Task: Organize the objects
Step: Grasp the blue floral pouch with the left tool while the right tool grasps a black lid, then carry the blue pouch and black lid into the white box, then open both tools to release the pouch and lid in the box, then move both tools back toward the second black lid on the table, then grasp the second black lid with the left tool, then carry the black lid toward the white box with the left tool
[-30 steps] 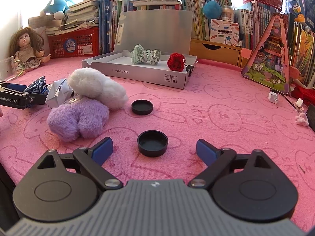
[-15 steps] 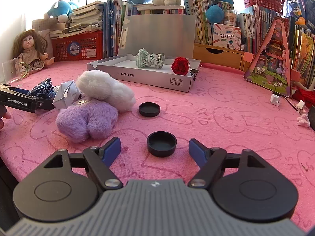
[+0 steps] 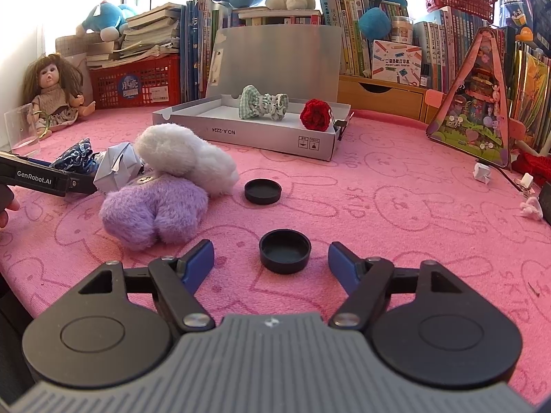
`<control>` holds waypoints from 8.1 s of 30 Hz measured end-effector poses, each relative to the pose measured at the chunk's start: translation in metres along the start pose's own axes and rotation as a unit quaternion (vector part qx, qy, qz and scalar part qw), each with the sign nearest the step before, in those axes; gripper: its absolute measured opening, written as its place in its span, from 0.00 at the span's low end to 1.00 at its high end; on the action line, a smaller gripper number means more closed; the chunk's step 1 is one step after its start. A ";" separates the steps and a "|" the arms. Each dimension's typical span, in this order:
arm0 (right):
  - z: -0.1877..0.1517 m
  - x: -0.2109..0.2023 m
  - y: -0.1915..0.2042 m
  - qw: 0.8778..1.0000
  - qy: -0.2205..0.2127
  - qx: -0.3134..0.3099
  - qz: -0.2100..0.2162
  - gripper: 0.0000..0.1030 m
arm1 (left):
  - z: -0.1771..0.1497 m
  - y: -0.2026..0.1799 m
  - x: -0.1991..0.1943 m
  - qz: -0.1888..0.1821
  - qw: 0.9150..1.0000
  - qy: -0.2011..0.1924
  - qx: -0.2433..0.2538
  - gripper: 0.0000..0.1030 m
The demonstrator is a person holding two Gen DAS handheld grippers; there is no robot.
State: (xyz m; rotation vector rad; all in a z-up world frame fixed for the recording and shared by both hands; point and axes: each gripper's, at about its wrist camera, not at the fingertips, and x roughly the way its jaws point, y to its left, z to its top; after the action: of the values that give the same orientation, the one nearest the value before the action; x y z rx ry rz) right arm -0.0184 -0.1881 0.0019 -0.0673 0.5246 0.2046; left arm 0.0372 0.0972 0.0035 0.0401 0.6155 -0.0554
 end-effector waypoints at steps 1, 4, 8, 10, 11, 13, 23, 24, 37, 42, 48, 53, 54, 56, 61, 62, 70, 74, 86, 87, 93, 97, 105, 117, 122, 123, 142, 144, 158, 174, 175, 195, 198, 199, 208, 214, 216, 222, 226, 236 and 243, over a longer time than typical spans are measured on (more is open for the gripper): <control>0.000 -0.001 0.000 1.000 -0.001 0.001 0.000 0.74 | 0.000 0.000 0.000 -0.001 1.000 -0.001 0.001 1.00; 0.001 -0.002 0.000 1.000 -0.003 0.007 -0.001 0.66 | 0.000 -0.001 -0.004 -0.005 1.000 -0.011 0.004 1.00; 0.002 -0.003 -0.004 1.000 -0.003 0.021 -0.003 0.56 | 0.002 0.002 -0.014 -0.025 0.999 -0.033 0.001 0.98; 0.003 -0.003 -0.006 1.000 -0.003 0.026 -0.004 0.53 | 0.004 0.003 -0.019 -0.032 0.999 -0.039 -0.001 0.97; 0.003 -0.003 -0.006 1.000 -0.003 0.027 -0.005 0.51 | 0.004 0.003 -0.020 -0.032 0.999 -0.040 -0.002 0.93; 0.003 -0.003 -0.006 1.000 -0.003 0.025 -0.009 0.47 | 0.005 0.004 -0.023 -0.031 0.999 -0.043 -0.003 0.88; 0.009 -0.008 -0.003 0.999 -0.019 0.018 -0.022 0.36 | 0.012 0.011 -0.041 -0.031 0.997 -0.067 -0.023 0.63; 0.010 -0.009 -0.003 0.999 -0.022 0.018 -0.023 0.36 | 0.013 0.012 -0.042 -0.033 0.997 -0.069 -0.026 0.62; 0.024 -0.007 -0.008 0.999 -0.029 0.028 -0.028 0.36 | 0.030 0.013 -0.047 -0.055 0.994 -0.083 -0.047 0.53; 0.033 -0.002 -0.012 0.998 -0.030 0.039 -0.030 0.36 | 0.042 0.011 -0.042 -0.059 0.993 -0.089 -0.050 0.51; 0.040 0.005 -0.018 0.998 -0.027 0.056 -0.031 0.36 | 0.055 0.008 -0.033 -0.070 0.992 -0.090 -0.055 0.50; 0.051 0.012 -0.022 0.997 -0.028 0.060 -0.032 0.36 | 0.067 0.005 -0.023 -0.077 0.991 -0.087 -0.063 0.50; 0.053 0.014 -0.022 0.997 -0.028 0.061 -0.032 0.36 | 0.071 0.004 -0.020 -0.079 0.991 -0.086 -0.065 0.50; 0.058 0.018 -0.025 0.997 -0.028 0.064 -0.032 0.36 | 0.077 0.003 -0.014 -0.083 0.991 -0.083 -0.069 0.50; 0.071 0.031 -0.028 0.997 -0.030 0.064 -0.034 0.36 | 0.093 -0.001 0.002 -0.087 0.990 -0.079 -0.075 0.50; 0.074 0.034 -0.029 0.997 -0.030 0.063 -0.034 0.36 | 0.098 -0.002 0.006 -0.088 0.990 -0.078 -0.077 0.50; 0.106 0.066 -0.041 0.996 -0.023 0.084 -0.021 0.36 | 0.140 -0.007 0.037 -0.087 0.989 -0.085 -0.088 0.50; 0.121 0.083 -0.046 0.995 -0.016 0.097 -0.006 0.36 | 0.162 -0.012 0.061 -0.088 0.990 -0.078 -0.077 0.50; 0.163 0.155 -0.044 0.995 0.031 0.096 0.010 0.36 | 0.204 -0.031 0.147 -0.050 0.996 -0.036 -0.066 0.50; 0.167 0.163 -0.045 0.994 0.037 0.098 0.009 0.36 | 0.209 -0.032 0.155 -0.044 0.996 -0.033 -0.065 0.50; 0.186 0.207 -0.047 0.993 0.059 0.103 0.002 0.36 | 0.227 -0.038 0.194 -0.021 0.997 -0.017 -0.069 0.50; 0.190 0.231 -0.046 0.992 0.078 0.098 -0.003 0.36 | 0.233 -0.045 0.218 -0.010 0.998 -0.009 -0.066 0.50; 0.197 0.261 -0.051 0.989 0.102 0.103 0.001 0.36 | 0.242 -0.061 0.247 0.003 0.999 -0.003 -0.049 0.50; 0.188 0.275 -0.055 0.987 0.115 0.115 0.000 0.40 | 0.236 -0.066 0.253 -0.003 0.999 -0.013 -0.031 0.52; 0.190 0.262 -0.055 0.989 0.096 0.115 0.005 0.57 | 0.232 -0.065 0.238 -0.028 0.999 -0.021 -0.032 0.69; 0.191 0.258 -0.055 0.989 0.091 0.115 0.006 0.60 | 0.232 -0.065 0.235 -0.029 0.999 -0.024 -0.032 0.71; 0.175 0.139 -0.042 0.996 0.019 0.077 0.032 0.73 | 0.205 -0.078 0.098 -0.071 0.994 -0.070 0.035 0.94; 0.169 0.126 -0.039 0.997 0.013 0.072 0.039 0.74 | 0.194 -0.077 0.086 -0.078 0.994 -0.068 0.038 0.94; 0.115 0.069 -0.033 0.999 -0.001 0.024 0.033 0.79 | 0.118 -0.047 0.014 -0.119 0.989 -0.082 0.028 0.95; 0.060 0.063 -0.027 0.999 0.036 -0.013 0.010 0.81 | 0.046 0.006 -0.012 -0.025 0.996 -0.081 -0.002 0.95; 0.059 0.064 -0.026 0.999 0.037 -0.015 0.010 0.81 | 0.044 0.008 -0.015 -0.016 0.997 -0.081 -0.005 0.95; 0.058 0.078 -0.014 0.997 0.062 -0.020 0.034 0.83 | 0.021 0.012 0.010 -0.002 1.000 0.002 -0.003 0.70; 0.058 0.079 -0.015 0.997 0.064 -0.015 0.036 0.83 | 0.024 0.009 0.015 0.005 1.000 0.001 -0.011 0.68; 0.058 0.079 -0.015 0.997 0.064 -0.017 0.035 0.83 | 0.025 0.008 0.016 0.006 1.000 0.000 -0.012 0.68; 0.057 0.079 -0.014 0.997 0.065 -0.016 0.034 0.84 | 0.027 0.003 0.022 0.010 1.000 -0.009 -0.014 0.68; 0.057 0.078 -0.014 0.997 0.063 -0.018 0.034 0.82 | 0.028 0.003 0.022 0.009 1.000 -0.010 -0.014 0.68; 0.057 0.077 -0.012 0.997 0.060 -0.022 0.039 0.76 | 0.027 0.002 0.020 0.004 1.000 -0.013 -0.012 0.64; 0.057 0.074 -0.007 0.997 0.053 -0.029 0.055 0.55 | 0.027 0.000 0.018 -0.009 1.000 -0.018 -0.010 0.48; 0.057 0.073 -0.004 0.997 0.051 -0.022 0.061 0.42 | 0.028 -0.003 0.018 -0.014 1.000 -0.018 -0.009 0.37; 0.062 0.072 -0.007 0.998 0.041 0.018 0.045 0.35 | 0.038 -0.002 0.009 -0.023 0.999 -0.031 -0.010 0.36; 0.066 0.070 -0.011 0.999 0.031 0.021 0.028 0.36 | 0.041 -0.003 0.009 -0.023 0.999 -0.031 -0.010 0.36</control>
State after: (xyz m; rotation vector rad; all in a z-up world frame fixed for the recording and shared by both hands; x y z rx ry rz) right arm 0.0755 -0.1793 0.0238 -0.0183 0.5922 0.2465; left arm 0.0680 0.0919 0.0320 0.0045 0.5543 -0.0947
